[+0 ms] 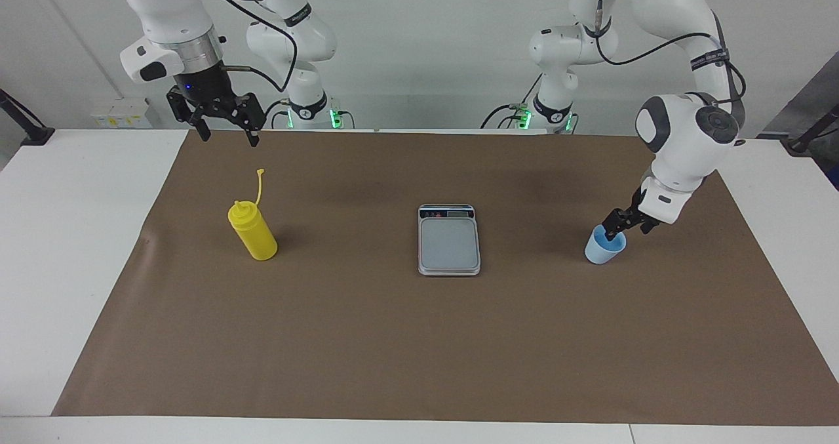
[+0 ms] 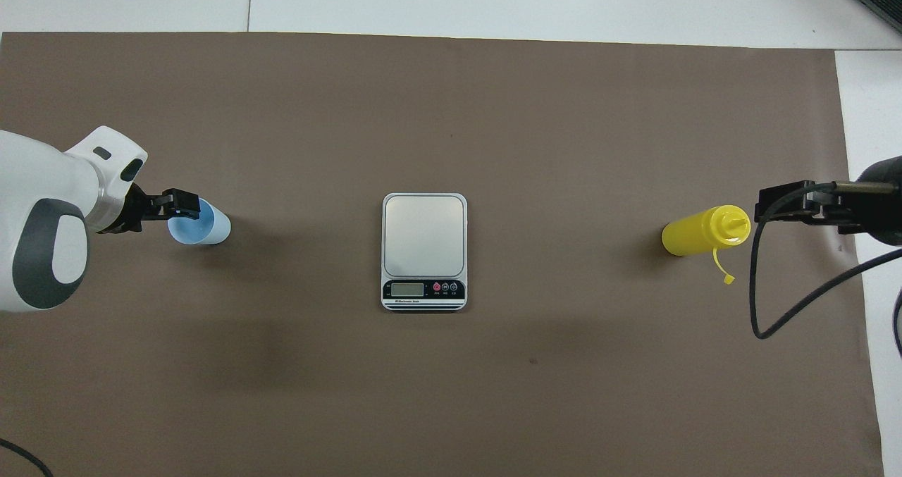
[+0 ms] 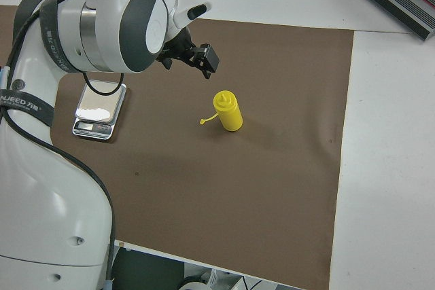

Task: Pour seasoning into cup on scale with both arms
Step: 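Reach the left gripper to the light blue cup and grasp it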

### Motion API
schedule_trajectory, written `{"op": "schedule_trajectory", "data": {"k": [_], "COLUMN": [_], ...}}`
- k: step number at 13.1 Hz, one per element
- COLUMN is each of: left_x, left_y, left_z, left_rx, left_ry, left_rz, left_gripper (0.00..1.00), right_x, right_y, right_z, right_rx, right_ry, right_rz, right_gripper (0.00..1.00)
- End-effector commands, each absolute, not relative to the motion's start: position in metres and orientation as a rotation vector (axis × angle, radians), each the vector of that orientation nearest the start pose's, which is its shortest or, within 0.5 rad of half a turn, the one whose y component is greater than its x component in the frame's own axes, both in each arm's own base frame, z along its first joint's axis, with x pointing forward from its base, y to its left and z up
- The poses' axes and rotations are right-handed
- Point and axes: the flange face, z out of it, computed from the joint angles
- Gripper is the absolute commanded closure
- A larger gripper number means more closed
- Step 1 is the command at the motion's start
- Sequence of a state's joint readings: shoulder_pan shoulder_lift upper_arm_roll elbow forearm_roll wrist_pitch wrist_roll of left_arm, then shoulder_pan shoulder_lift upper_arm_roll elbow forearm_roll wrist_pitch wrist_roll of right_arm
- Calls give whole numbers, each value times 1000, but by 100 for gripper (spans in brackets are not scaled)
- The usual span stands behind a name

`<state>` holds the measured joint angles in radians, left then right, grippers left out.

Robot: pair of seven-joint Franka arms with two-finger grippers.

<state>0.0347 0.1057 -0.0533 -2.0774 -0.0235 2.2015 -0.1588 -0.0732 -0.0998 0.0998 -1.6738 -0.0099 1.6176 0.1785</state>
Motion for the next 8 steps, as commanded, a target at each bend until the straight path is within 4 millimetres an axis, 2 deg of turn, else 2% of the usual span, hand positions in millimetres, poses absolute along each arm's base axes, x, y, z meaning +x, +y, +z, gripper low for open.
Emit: {"op": "schedule_trajectory", "data": {"k": [1,4,8], "left_x": [553,550,551], "left_y": [-9,-10,-10], "left_z": [378,363,358], "left_rx": [-3156,-3156,-3158], "left_ry": [-269,-270,-261], "left_rz": [-50,-38,-45], "left_gripper": [0,0,0], "right_x": [521,521,521], "right_y": [16,15,14], "right_z": [634,633,632], "right_rx": [-3129,-3130,-3130], "right_ry": [244,244,247], "right_rz": [-91,-88,-86], "right_gripper": [0,0,0]}}
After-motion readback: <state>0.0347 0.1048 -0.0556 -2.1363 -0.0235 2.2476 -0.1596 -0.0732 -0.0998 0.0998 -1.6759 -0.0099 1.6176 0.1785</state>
